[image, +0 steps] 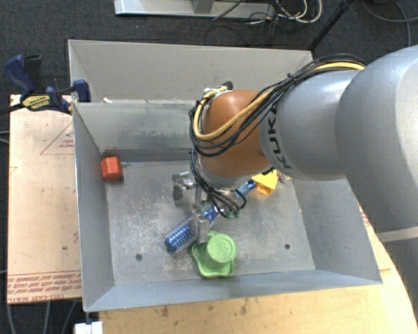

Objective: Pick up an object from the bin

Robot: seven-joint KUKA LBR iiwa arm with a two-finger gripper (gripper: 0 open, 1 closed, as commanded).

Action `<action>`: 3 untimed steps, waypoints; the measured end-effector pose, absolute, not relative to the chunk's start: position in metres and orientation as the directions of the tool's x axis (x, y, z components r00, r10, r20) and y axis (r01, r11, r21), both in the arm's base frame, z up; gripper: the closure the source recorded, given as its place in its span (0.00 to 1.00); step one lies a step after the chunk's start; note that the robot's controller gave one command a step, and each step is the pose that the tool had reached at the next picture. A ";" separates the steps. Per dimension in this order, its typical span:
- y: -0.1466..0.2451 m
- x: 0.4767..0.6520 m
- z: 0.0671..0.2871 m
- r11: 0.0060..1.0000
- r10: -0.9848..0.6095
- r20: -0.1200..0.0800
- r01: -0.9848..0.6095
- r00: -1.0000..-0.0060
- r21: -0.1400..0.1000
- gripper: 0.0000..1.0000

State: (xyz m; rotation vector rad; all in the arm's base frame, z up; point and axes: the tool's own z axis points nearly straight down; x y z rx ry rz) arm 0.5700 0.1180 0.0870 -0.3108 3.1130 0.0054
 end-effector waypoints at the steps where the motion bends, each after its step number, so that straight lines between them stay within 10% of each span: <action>1: 0.118 0.563 0.075 0.954 -0.299 -0.008 -0.299 -0.954 0.001 0.00; 2: 0.119 0.565 0.076 0.954 -0.299 -0.016 -0.299 -0.954 0.003 1.00; 3: 0.121 0.580 0.221 0.967 -0.253 -0.013 -0.253 -0.967 0.000 1.00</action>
Offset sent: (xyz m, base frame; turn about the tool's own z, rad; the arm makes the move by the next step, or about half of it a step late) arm -0.0100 -0.0021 -0.0169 -0.1066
